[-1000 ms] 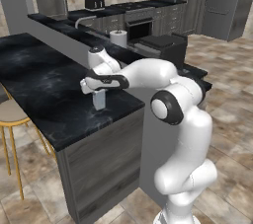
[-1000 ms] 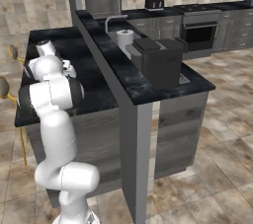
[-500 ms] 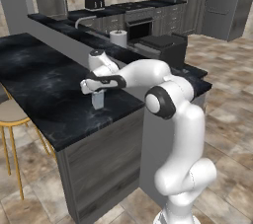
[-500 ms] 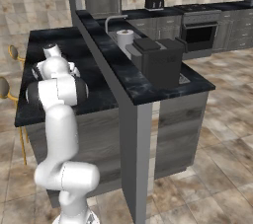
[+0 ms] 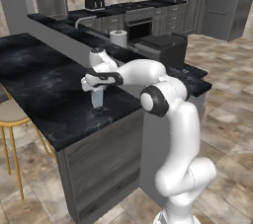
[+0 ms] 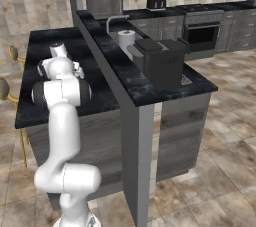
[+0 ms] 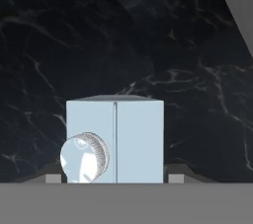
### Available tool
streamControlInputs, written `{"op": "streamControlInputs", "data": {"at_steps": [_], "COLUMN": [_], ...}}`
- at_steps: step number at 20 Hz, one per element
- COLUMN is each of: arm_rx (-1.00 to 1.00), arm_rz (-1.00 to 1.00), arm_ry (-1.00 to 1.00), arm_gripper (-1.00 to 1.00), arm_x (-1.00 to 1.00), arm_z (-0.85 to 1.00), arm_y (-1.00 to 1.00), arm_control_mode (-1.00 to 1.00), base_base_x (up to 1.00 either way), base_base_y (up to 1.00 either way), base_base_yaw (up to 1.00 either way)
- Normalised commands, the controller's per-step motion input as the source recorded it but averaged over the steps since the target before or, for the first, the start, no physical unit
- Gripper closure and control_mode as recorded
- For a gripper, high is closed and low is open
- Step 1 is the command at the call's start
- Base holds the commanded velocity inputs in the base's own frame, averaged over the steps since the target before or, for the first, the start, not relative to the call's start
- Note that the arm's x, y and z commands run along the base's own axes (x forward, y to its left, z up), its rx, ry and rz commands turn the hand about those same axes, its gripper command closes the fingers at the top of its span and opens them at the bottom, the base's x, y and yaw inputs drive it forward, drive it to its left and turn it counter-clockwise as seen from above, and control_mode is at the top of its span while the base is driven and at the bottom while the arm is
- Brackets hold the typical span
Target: Move the drinks to the dining counter.
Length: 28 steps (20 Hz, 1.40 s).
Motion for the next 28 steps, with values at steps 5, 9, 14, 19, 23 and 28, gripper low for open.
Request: {"op": "streamControlInputs", "data": {"at_steps": [5, 9, 14, 19, 23, 28], "arm_rx": [0.00, 0.00, 0.00, 0.00, 0.00, 0.00], "arm_rz": [0.00, 0.00, 0.00, 0.00, 0.00, 0.00], "arm_ry": [0.07, 0.10, 0.07, 0.01, 0.00, 0.00], "arm_gripper": [1.00, 1.00, 1.00, 1.00, 1.00, -1.00], "arm_x": [0.09, 0.23, 0.22, 0.28, 0.21, 0.12], "arm_z": [0.00, -0.10, -0.16, -0.27, -0.09, -0.10], "arm_y": [0.00, 0.00, 0.00, 0.00, 0.00, 0.00], "arm_control_mode": [-1.00, -1.00, -1.00, -1.00, -1.00, -1.00], "base_base_x": [0.00, 0.00, 0.00, 0.00, 0.00, 0.00], "base_base_y": [0.00, 0.00, 0.00, 0.00, 0.00, 0.00], "base_base_yaw": [0.00, 0.00, 0.00, 0.00, 0.00, 0.00]}}
